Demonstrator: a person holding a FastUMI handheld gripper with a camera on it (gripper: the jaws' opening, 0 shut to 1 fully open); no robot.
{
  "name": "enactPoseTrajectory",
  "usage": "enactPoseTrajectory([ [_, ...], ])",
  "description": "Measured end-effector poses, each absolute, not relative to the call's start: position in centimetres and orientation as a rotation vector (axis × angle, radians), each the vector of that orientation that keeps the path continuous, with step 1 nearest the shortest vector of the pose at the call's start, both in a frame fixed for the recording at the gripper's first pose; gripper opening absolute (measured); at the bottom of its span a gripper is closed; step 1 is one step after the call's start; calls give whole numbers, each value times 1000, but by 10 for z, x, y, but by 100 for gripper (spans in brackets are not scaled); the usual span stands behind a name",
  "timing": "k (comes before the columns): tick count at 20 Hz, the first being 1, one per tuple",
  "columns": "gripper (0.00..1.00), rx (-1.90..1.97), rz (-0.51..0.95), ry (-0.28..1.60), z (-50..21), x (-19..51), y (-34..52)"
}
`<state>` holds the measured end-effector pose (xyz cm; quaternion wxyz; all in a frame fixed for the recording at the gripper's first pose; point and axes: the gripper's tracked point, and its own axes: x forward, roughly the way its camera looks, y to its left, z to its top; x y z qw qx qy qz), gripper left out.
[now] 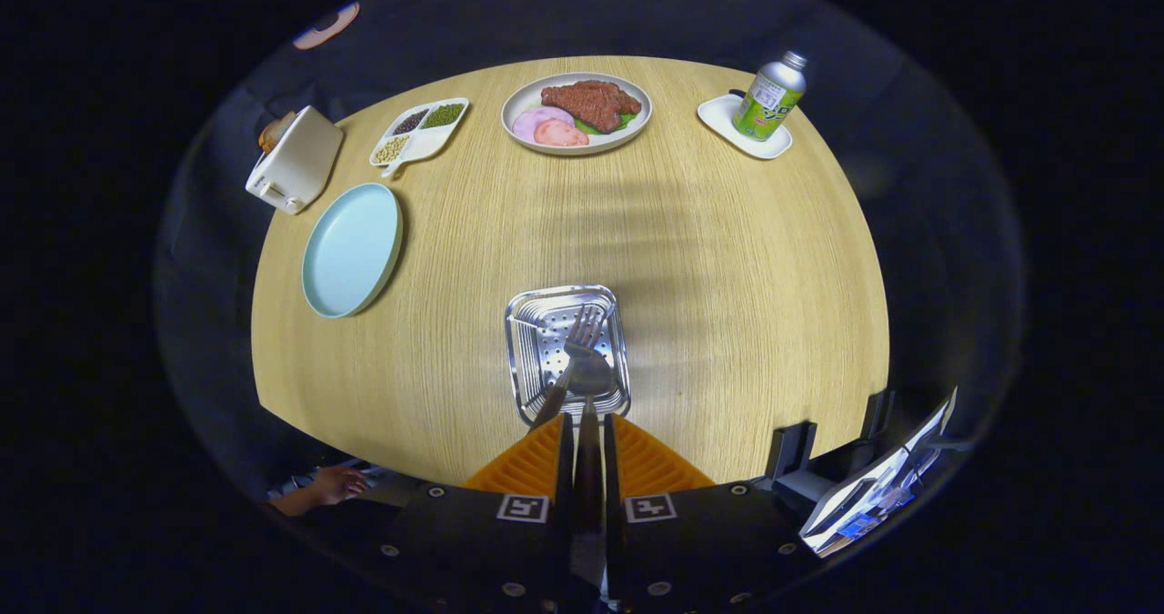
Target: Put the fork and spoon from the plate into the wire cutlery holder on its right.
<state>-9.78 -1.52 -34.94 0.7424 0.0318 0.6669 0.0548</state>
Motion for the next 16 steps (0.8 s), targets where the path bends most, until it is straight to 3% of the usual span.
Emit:
enactPoseTrajectory([
  [3,21,134,128,1373,-334,-75,-11],
  [6,28,179,155,1158,-300,-32,-8],
  [11,60,153,137,698,-204,36,-21],
  [16,76,170,68,424,-127,62,-43],
])
